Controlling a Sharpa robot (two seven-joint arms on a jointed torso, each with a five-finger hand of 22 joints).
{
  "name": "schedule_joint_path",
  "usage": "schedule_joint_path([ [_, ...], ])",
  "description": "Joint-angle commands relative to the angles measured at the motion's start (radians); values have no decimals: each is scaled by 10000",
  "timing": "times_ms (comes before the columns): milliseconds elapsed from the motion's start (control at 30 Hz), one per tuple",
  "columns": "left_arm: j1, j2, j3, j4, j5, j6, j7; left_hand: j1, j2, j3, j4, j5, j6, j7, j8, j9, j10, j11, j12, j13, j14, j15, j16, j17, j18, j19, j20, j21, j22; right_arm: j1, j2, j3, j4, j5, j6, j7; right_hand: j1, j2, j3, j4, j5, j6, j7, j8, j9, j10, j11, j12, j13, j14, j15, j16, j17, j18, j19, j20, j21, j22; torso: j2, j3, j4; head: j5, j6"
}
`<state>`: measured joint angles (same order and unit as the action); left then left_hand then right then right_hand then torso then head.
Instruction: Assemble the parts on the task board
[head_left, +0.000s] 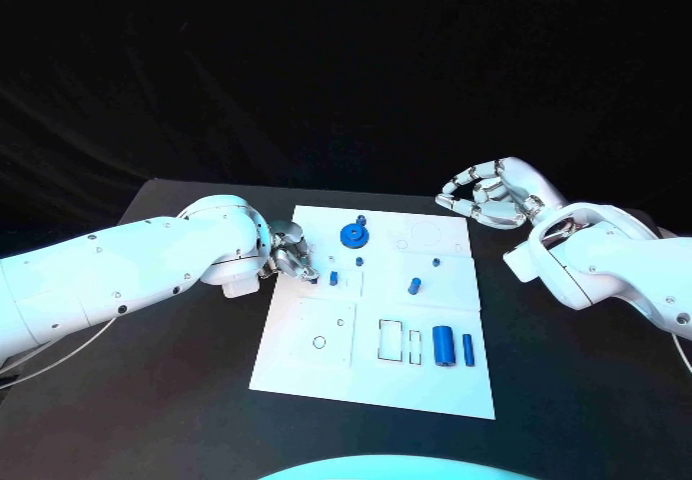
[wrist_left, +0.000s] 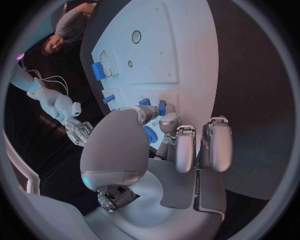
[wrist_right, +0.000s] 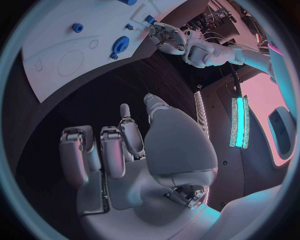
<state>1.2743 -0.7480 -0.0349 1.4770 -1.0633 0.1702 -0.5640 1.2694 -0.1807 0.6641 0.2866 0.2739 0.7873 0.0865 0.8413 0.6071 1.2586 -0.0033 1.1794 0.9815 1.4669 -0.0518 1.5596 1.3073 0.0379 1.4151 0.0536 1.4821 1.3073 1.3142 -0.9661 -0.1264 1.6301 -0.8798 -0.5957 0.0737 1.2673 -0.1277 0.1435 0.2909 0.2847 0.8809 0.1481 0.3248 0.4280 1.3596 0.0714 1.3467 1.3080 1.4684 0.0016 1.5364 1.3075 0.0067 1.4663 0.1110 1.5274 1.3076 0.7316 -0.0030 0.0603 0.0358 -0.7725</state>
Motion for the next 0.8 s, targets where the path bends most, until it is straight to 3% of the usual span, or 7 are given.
schedule_joint_path([
  [33,-41,6,-23,14,-97,171,-109,45,28,1350,-1313,46,89,-147,37,10,87,8,63,17,1008,-60,60,2544,89,86,-3,52,798,-6,3,0,7,-41,105,85,-20,92,-14,-4,34,-65,-38,45,12,-6,-72,-14,294,785,-77,-58,1612,72,713,-91,-40,2290,-4,4,-4,7,-9],
  [800,-41,21,-22,10,-158,336,-134,-62,-44,1575,-1469,46,136,-163,114,-63,169,-9,117,70,1037,-75,109,2629,73,137,-19,83,865,-8,10,0,1,-41,102,91,-20,92,-14,-4,34,-65,-38,45,12,-6,-72,-14,294,785,-77,-58,1612,72,713,-91,-40,2290,-7,10,-1,8,-24],
])
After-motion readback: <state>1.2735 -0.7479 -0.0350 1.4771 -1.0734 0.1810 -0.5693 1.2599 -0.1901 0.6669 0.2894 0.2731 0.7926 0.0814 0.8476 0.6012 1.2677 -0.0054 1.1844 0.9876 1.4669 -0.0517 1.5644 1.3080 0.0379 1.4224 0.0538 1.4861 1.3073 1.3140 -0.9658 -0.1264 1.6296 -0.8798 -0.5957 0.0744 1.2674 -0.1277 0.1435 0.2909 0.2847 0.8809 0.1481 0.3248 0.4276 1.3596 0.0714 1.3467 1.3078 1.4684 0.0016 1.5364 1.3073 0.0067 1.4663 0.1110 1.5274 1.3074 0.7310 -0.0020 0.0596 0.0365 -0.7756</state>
